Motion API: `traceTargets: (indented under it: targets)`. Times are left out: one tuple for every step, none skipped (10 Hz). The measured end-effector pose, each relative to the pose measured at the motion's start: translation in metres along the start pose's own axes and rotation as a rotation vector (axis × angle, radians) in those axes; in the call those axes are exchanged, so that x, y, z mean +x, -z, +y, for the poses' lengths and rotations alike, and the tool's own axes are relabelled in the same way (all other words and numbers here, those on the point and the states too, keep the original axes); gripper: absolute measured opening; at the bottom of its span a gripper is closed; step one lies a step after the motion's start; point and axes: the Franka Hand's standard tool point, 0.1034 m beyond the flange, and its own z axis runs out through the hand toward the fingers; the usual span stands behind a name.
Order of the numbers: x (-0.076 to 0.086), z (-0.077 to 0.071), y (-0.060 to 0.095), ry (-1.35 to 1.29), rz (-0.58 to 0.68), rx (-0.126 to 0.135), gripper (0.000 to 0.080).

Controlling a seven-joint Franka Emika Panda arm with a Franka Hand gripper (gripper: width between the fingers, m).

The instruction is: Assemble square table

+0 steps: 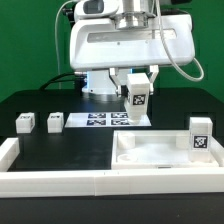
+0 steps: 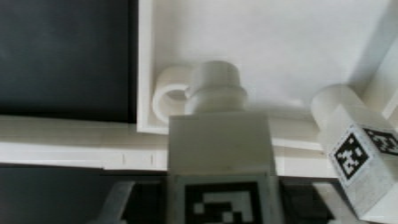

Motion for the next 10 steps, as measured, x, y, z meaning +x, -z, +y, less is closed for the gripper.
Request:
traceTargets:
  targets:
    - [-0.001, 0.0, -0.001, -0.002, -0.003, 0.0, 0.0288]
    - [-0.002, 0.0, -0.001, -0.002, -0.003, 0.0, 0.0288]
    - [-0.002, 0.0, -0.001, -0.002, -0.004, 0.0, 0.0288]
    - [-0.003, 0.003, -0.003, 0.008, -0.002, -0.004, 0.0288]
    - [-0.005, 0.016, -0.011, 0.041, 0.011, -0.027, 0.0288]
    - [0.0, 0.021, -0.016, 0.034, 0.006, -0.026, 0.0288]
    - [0.005, 0.022, -0.018, 0.033, 0.012, -0.028, 0.0288]
    - [0.009, 0.023, -0.021, 0.033, 0.014, -0.029, 0.0288]
    - [0.012, 0.023, -0.025, 0.034, 0.015, -0.029, 0.0288]
    - [0.015, 0.023, -0.029, 0.036, 0.022, -0.033, 0.0288]
